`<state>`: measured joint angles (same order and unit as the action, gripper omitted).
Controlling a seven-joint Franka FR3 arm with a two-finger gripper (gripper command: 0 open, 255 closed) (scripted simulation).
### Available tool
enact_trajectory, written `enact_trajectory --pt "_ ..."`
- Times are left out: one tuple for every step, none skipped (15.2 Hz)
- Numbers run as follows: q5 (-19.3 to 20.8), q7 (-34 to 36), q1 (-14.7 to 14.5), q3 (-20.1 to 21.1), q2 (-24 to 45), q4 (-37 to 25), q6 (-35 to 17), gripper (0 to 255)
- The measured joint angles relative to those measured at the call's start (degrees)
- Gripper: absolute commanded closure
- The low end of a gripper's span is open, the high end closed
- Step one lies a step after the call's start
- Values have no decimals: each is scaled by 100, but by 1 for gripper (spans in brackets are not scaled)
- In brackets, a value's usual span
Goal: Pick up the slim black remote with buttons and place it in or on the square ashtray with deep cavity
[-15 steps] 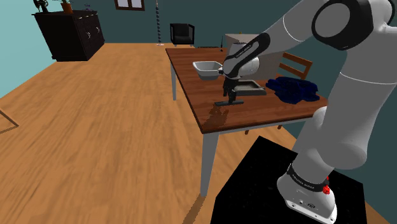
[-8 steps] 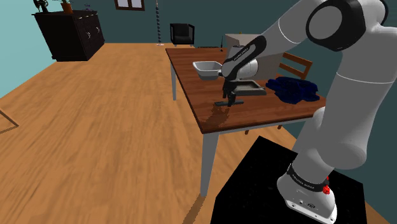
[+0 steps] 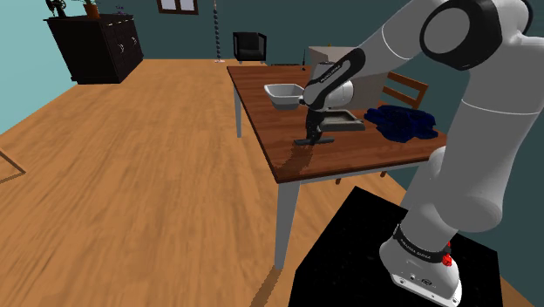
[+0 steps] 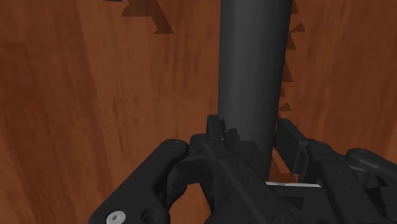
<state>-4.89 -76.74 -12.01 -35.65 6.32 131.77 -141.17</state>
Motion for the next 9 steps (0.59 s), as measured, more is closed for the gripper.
enact_trajectory --pt "-2 -1 0 1 5 -4 -9 255" --pt "-1 -1 0 2 8 -5 -16 255" --pt "2 1 -1 2 7 -4 -21 255" --pt "3 -2 -1 2 6 -2 -25 255" --pt "39 19 -4 -9 -22 -2 -6 255" --pt "84 53 -12 -17 -61 -21 42 255" --pt "133 85 -18 -29 -109 -43 102 255" --pt "203 141 -33 -37 -181 -56 171 255" --pt "247 164 -34 -47 -230 -78 232 255"
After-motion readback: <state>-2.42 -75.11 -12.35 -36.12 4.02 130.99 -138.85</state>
